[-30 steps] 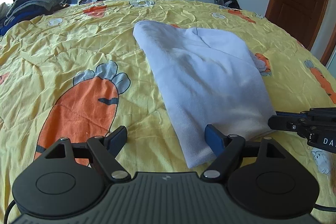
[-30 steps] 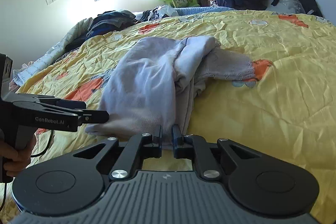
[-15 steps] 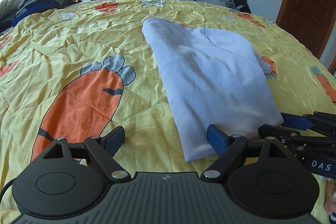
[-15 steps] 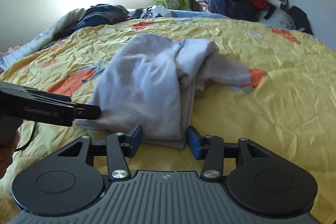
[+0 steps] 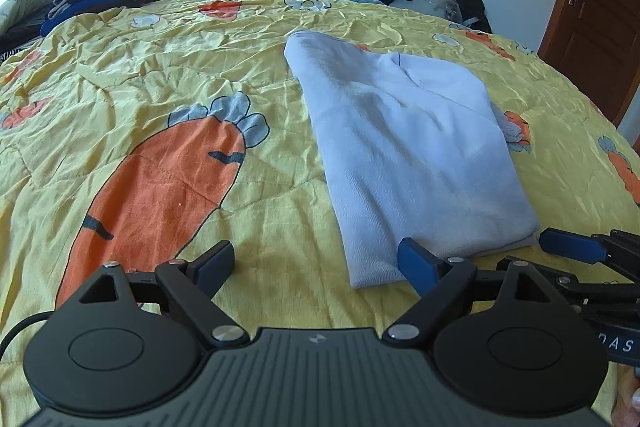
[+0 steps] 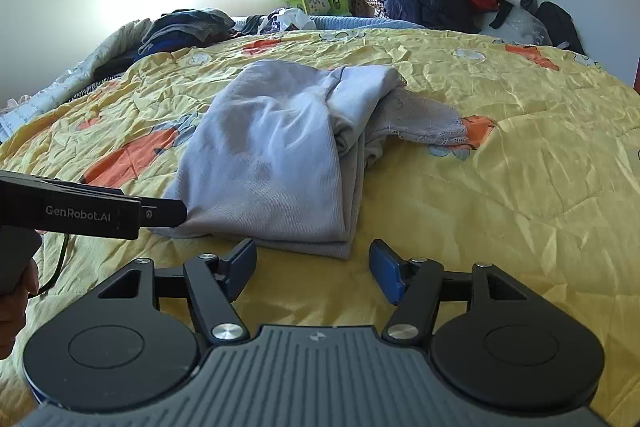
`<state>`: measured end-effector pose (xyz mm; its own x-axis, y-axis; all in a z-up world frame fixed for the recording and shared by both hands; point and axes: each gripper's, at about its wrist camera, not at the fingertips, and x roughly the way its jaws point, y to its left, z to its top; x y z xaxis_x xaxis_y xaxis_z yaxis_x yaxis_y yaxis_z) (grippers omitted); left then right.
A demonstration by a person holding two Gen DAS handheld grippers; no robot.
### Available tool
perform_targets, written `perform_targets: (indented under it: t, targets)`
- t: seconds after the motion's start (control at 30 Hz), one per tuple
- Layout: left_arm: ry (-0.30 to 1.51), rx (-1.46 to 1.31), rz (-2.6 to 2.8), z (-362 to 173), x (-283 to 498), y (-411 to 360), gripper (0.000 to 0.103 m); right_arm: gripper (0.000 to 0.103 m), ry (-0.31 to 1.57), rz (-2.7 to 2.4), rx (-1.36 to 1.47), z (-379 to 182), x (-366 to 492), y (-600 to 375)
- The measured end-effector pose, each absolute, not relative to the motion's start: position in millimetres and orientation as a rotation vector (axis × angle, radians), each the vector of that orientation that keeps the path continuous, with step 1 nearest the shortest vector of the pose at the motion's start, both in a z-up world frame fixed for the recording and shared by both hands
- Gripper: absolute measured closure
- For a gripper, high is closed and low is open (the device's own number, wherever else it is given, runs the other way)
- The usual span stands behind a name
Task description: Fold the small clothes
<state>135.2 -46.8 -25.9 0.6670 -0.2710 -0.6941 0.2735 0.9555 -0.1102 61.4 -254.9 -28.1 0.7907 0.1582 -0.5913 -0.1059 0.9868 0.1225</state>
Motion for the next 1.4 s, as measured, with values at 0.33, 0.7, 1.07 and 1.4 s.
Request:
perform_targets:
  t: [0.33,0.7,1.07,1.4]
  targets:
    - [0.778,0.055,-0.304,-30,113,-51,0.004,0.022,0.647,0.138,0.088,-24,41,-254]
    - [0.717,0.013,-0.184,-34,90,-29,0.004,0.007,0.649,0.126,0.112,-20,18,-254]
    - [0.665,0.036,-0.097,-37,76,-11,0.004,0.003,0.652,0.053,0.093,-22,12,-248]
    - [0.662,0.036,-0.079,-43,75,-9,0.001,0.002,0.635,-0.014,0.1,-29,15,-253]
